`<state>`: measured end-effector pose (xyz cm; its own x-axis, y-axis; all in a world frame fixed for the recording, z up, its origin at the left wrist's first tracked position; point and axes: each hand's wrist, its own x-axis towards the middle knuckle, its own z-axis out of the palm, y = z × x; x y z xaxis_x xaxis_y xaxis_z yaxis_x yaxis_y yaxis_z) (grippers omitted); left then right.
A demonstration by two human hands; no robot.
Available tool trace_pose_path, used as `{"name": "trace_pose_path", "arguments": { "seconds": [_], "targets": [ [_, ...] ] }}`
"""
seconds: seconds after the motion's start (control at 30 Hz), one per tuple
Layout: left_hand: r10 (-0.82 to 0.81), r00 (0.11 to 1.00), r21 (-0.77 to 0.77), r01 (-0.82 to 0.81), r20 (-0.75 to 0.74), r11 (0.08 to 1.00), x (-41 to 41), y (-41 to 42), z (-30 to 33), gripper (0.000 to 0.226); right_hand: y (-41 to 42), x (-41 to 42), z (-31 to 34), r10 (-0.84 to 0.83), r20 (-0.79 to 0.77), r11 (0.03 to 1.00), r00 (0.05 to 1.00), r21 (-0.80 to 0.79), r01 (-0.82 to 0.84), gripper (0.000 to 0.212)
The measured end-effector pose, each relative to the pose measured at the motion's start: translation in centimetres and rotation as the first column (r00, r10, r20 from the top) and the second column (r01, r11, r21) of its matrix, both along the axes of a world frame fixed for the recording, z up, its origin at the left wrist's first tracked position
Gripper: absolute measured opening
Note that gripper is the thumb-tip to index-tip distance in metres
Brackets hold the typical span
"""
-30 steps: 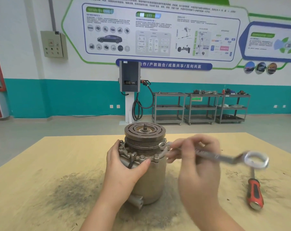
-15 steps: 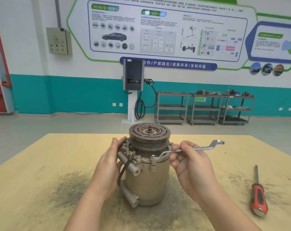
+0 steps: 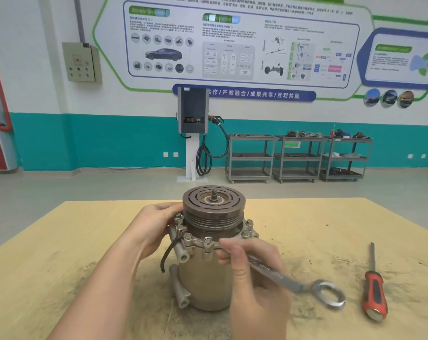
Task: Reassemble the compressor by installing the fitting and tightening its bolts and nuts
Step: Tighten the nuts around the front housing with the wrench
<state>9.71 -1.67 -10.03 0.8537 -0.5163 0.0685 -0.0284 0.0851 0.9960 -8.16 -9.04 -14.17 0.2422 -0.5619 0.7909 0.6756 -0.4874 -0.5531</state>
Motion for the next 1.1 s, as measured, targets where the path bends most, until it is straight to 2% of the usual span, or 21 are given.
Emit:
{"name": "trace_pose_path", "arguments": {
  "seconds": [0.1, 0.13, 0.23, 0.33, 0.43, 0.53, 0.7, 0.87, 0.97, 1.03, 1.1],
  "targets": [
    [-0.13, 0.989, 0.013, 0.131, -0.073, 0.991, 0.3, -1.1, 0.4, 0.026, 0.5, 0.1, 0.2, -0.072, -0.022, 0.964, 0.997, -0.256, 0.064, 0.011],
    [-0.171, 0.981, 0.032, 0.174, -0.088, 0.984, 0.3, -1.3, 0.5, 0.028, 0.4, 0.0, 0.8, -0.037, 0.028, 0.969, 0.999, -0.242, 0.043, 0.011],
    [-0.249, 0.962, 0.082, 0.258, -0.11, 0.963, 1.3, -1.5, 0.6, 0.015, -1.9, -0.8, 2.7, 0.097, 0.194, 0.994, 0.976, 0.021, -0.103, 0.003],
    [-0.261, 0.959, 0.107, 0.272, -0.106, 0.956, 2.3, -1.5, 0.8, 0.022, -6.0, -1.6, 3.5, 0.155, 0.145, 0.949, 0.977, 0.253, -0.188, 0.009],
    [-0.274, 0.962, 0.2, 0.269, -0.004, 0.942, 3.4, -1.6, 1.4, 0.031, -8.4, -1.5, 2.9, 0.25, 0.085, 0.881, 0.964, 0.392, -0.263, 0.01],
    [-0.304, 0.948, 0.277, 0.269, 0.092, 0.922, 3.8, -1.7, 1.6, 0.021, -9.0, -1.2, 2.4, 0.364, 0.047, 0.826, 0.93, 0.446, -0.345, 0.012],
    [-0.297, 0.948, 0.223, 0.268, 0.111, 0.937, 3.7, -1.8, 1.4, 0.027, -9.5, -0.8, 2.4, 0.522, 0.072, 0.689, 0.85, 0.552, -0.47, 0.014],
    [-0.301, 0.936, 0.184, 0.269, 0.181, 0.945, 3.2, -1.7, 1.3, 0.021, -9.6, -0.3, 2.0, 0.596, 0.08, 0.607, 0.799, 0.608, -0.513, 0.006],
    [-0.268, 0.955, 0.088, 0.259, 0.125, 0.962, 2.8, -1.7, 0.4, 0.026, -9.4, 0.1, 1.9, 0.597, 0.108, 0.545, 0.795, 0.672, -0.501, 0.013],
    [-0.256, 0.964, 0.014, 0.256, 0.07, 0.967, 2.5, -1.8, -0.3, 0.03, -9.3, 0.1, 2.0, 0.587, 0.119, 0.534, 0.801, 0.687, -0.493, 0.014],
    [-0.221, 0.973, -0.008, 0.222, 0.069, 0.975, 1.9, -1.8, -0.6, 0.03, -9.2, -0.2, 2.2, 0.56, 0.115, 0.577, 0.82, 0.656, -0.487, 0.011]
  ]
}}
